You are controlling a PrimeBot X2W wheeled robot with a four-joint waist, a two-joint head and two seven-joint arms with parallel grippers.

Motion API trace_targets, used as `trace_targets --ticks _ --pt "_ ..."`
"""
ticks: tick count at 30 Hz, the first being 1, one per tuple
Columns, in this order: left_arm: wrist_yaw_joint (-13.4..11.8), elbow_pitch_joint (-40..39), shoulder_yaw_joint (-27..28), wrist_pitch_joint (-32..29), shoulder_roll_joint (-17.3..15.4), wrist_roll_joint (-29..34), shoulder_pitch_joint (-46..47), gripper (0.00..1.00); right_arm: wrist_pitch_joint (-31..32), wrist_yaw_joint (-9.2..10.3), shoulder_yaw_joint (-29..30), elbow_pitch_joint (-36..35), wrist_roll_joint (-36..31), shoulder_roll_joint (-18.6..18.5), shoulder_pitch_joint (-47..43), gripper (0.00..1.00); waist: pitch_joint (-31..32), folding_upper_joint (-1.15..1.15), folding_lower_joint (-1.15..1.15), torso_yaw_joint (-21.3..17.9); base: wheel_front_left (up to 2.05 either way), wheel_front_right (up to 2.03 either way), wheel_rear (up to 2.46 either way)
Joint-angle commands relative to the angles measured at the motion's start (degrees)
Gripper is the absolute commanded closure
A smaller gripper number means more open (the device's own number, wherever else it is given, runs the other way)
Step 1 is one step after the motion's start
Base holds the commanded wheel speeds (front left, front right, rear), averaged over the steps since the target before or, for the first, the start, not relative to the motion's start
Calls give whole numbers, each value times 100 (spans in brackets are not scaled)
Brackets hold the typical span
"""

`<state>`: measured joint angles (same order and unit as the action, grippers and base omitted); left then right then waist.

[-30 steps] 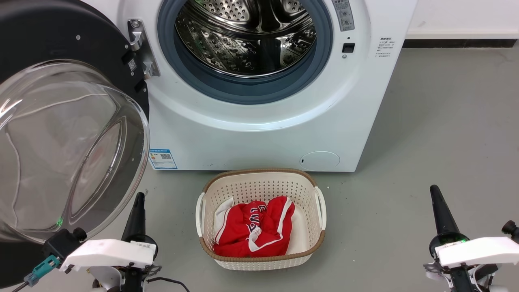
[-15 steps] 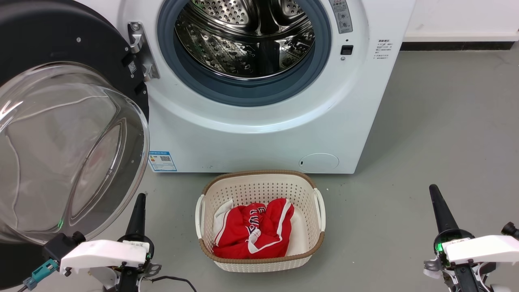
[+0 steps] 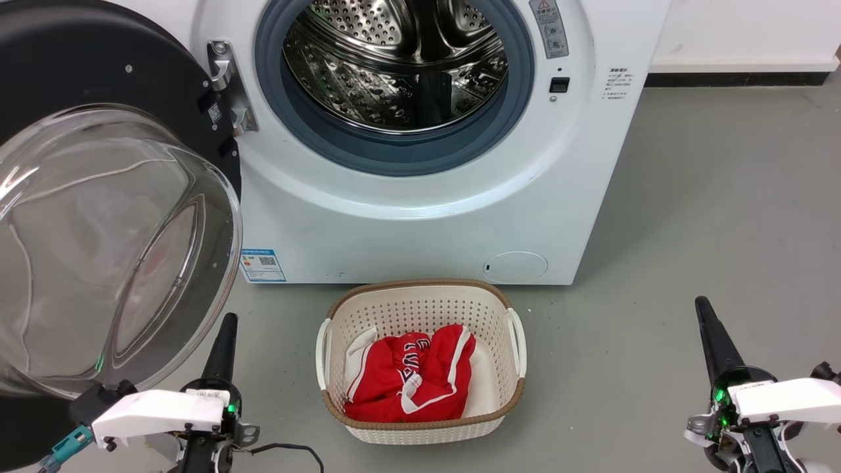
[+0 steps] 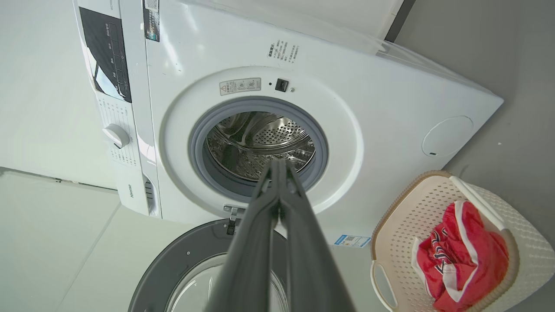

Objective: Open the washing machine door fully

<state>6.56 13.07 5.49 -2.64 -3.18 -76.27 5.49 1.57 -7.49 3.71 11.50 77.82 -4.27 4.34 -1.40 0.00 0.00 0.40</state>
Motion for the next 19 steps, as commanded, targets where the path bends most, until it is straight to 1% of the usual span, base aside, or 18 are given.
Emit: trace_targets --ticks 1,19 --pt "28 -10 13 -33 -1 -122 93 100 33 -1 17 10 137 -25 88 100 4 0 0 -2 0 0 0" --pt "69 55 72 -233 17 -924 90 100 212 0 66 136 925 -5 165 100 62 0 0 -21 0 0 0"
